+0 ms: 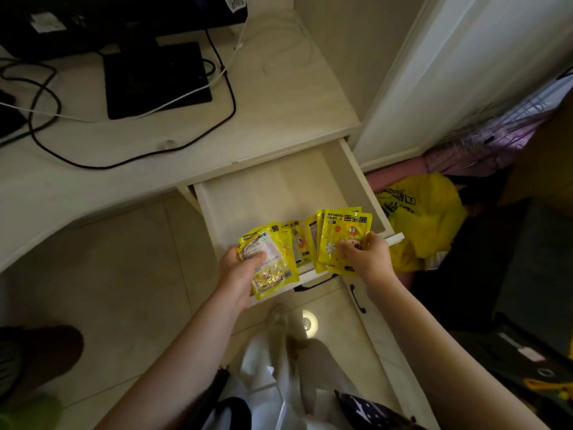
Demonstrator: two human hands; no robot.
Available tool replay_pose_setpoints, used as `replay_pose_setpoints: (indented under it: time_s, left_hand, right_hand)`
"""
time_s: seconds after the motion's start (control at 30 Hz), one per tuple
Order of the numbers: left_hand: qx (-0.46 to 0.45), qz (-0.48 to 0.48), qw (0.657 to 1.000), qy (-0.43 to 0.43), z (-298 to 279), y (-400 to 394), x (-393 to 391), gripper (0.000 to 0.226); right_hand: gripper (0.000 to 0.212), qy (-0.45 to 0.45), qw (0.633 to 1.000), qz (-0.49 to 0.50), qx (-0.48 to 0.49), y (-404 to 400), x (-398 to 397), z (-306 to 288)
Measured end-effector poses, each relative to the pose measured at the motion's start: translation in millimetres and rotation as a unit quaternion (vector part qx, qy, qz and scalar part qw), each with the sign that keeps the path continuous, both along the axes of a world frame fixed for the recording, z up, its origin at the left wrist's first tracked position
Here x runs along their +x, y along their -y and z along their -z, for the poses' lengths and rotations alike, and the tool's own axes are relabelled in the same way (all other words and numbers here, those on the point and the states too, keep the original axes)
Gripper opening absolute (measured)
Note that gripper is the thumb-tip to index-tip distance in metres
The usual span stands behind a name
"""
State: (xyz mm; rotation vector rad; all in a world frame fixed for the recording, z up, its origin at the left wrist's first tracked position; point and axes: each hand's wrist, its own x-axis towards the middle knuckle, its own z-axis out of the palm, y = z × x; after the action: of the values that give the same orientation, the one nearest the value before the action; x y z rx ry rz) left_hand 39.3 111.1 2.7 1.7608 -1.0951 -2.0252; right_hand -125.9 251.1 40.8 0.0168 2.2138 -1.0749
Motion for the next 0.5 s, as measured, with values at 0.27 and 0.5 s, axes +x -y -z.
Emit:
replay_pose_setpoints:
  time_s: [0.27,0.5]
  left_hand:
    - [0.033,-0.016,0.998,0.058,29.0,8.1,-63.8,0.022]
    - [0.014,-0.014,0.989,0.15,72.9,0.4,-102.4,0.046]
  right_hand:
    - [0.019,-0.005,0.994,-0.093,0.06,27.3,-76.3,25.3]
    - [0.022,0.06,0.982,-0.159,0.086,46.2,-116.3,74.9]
